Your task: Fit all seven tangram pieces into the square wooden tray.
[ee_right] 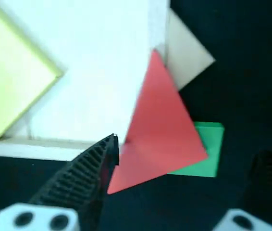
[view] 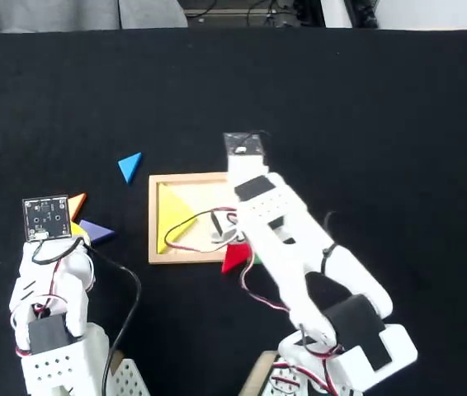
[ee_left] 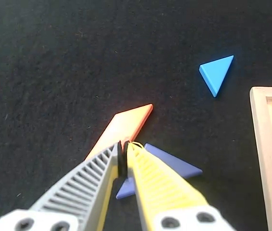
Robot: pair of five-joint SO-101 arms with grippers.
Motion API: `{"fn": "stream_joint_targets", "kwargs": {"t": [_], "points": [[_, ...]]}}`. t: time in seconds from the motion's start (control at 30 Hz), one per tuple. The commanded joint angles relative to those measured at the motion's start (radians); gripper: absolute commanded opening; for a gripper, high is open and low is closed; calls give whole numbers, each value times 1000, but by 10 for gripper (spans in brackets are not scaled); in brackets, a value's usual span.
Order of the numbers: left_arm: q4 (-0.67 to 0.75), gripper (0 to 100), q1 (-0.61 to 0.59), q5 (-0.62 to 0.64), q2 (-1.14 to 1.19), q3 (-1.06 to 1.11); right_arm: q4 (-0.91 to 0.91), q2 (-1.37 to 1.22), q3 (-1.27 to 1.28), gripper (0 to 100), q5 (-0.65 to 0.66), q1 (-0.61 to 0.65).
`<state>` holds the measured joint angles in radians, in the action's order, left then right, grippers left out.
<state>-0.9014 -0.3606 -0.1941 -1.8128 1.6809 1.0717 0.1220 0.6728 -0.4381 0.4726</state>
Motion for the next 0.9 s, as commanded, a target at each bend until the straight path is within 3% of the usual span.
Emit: {"fn": "stream_joint_targets", "kwargs": {"t": [0.0, 0.33, 0.5, 0.87], "points": [[11, 51, 12, -9, -9, 18, -8, -10, -65, 416, -11, 32], [11, 51, 12, -9, -9, 18, -31, -39, -44, 413, -12, 20], [11, 51, 12, -9, -9, 18, -66, -105, -28, 342, -3, 18], [11, 51, 12, -9, -9, 18, -64, -139, -27, 367, -8, 17]]}}
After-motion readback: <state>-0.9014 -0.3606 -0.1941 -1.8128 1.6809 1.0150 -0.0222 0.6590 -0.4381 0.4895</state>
